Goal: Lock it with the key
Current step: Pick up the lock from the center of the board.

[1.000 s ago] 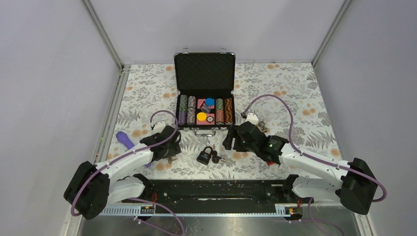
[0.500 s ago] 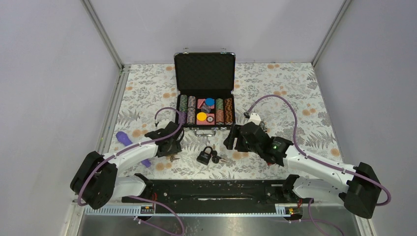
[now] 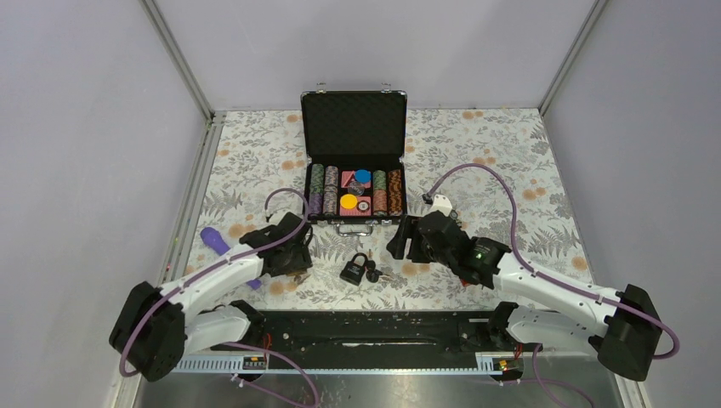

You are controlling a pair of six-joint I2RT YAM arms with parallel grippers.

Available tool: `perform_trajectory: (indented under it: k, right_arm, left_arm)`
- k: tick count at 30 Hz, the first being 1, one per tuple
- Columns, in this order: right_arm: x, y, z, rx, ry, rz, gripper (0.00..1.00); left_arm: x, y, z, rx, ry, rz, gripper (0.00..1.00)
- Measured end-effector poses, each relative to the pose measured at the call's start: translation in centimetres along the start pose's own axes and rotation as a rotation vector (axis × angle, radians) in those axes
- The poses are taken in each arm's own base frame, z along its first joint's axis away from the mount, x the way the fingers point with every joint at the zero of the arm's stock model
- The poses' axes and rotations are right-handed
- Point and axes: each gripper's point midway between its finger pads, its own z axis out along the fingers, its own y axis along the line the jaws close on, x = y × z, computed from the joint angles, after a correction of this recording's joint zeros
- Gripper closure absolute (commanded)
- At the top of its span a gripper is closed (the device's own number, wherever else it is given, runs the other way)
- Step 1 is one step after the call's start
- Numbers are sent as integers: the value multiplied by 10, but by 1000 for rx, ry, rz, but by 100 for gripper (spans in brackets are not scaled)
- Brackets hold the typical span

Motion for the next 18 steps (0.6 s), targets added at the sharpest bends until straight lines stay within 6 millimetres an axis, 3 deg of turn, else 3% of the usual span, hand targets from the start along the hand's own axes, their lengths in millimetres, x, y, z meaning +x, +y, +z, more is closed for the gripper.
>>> perform_trajectory:
  k: [7, 13, 18]
  right_arm:
    - [10, 14, 4, -72, 58, -41, 24]
    - [20, 40, 13, -202, 119, -82, 24]
    - [26, 65, 16, -332, 164, -155, 24]
  left_arm:
    - [0, -13, -33, 162, -19, 18, 100]
    - [1, -18, -50, 229, -12, 49, 100]
    - [-7, -37, -79, 373, -30, 86, 100]
